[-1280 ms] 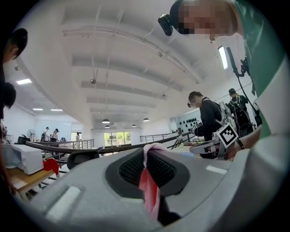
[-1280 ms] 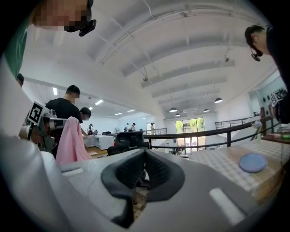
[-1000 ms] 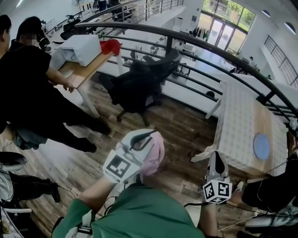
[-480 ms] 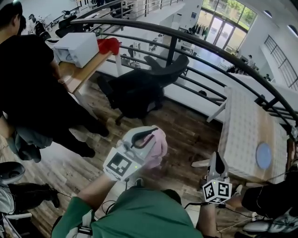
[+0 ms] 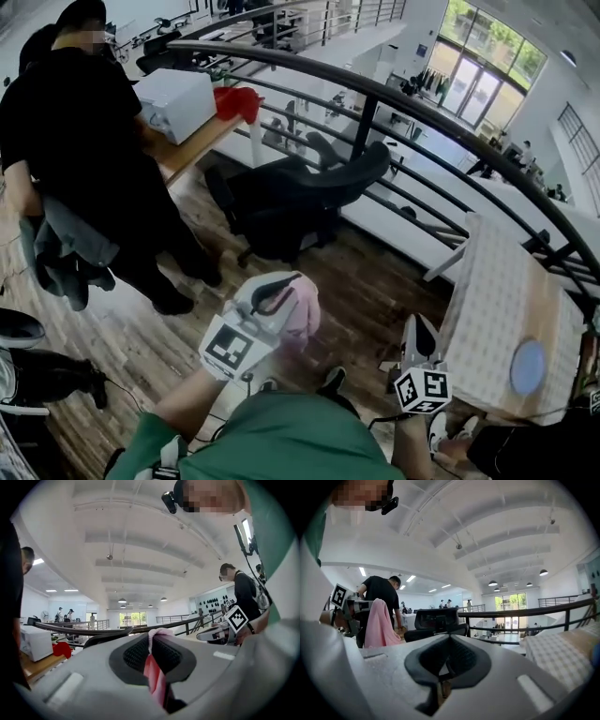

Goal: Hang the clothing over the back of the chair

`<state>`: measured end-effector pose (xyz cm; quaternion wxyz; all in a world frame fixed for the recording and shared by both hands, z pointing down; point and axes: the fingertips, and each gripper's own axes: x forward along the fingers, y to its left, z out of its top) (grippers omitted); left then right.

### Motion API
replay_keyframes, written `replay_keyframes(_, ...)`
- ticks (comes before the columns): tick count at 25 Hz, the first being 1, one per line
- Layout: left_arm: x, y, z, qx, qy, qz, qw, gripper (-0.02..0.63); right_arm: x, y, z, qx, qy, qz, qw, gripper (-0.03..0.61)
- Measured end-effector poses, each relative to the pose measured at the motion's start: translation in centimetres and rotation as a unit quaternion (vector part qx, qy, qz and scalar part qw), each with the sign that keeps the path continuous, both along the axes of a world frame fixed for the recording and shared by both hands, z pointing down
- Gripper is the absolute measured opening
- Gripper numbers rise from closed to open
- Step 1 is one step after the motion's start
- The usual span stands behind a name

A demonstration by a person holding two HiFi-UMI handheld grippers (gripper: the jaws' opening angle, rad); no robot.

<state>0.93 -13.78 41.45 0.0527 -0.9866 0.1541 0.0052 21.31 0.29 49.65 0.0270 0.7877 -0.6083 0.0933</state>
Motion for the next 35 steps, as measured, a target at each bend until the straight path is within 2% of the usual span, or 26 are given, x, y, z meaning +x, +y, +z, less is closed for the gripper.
replay_keyframes(6, 3.2, -0.8, -2.1, 0.024, 0.010, -0.060, 0.9978, 0.021, 4.5, -4.4, -1.1, 0.017, 0.004, -0.068, 0.998, 0.003)
replay_keyframes(12, 5.1, -1.5, -3.7, 0.027, 0.006, -0.120, 0.9924, 0.021, 7.4, -8.0, -2.2, 0.021, -0.001, -0.131, 0.991, 0.003)
replay_keyframes(22, 9.3, -1.3, -6.9, 0.072, 0.005, -0.150, 0.9861, 0.021, 9.9, -11.1, -1.1, 0.023, -0.022, -0.192, 0.981, 0.003)
replay_keyframes(28, 11.7, -3.7, -8.8, 0.083, 0.016, -0.132, 0.9877, 0.023, 11.8, -12.6, 0.6, 0.009, -0.025, -0.176, 0.984, 0.003)
replay_keyframes(35, 13.5, -10.7, -17.2, 0.124, 0.048, -0.056, 0.9895, 0.023, 13.8, -16.6, -2.0, 0.013, -0.008, -0.096, 0.995, 0.003)
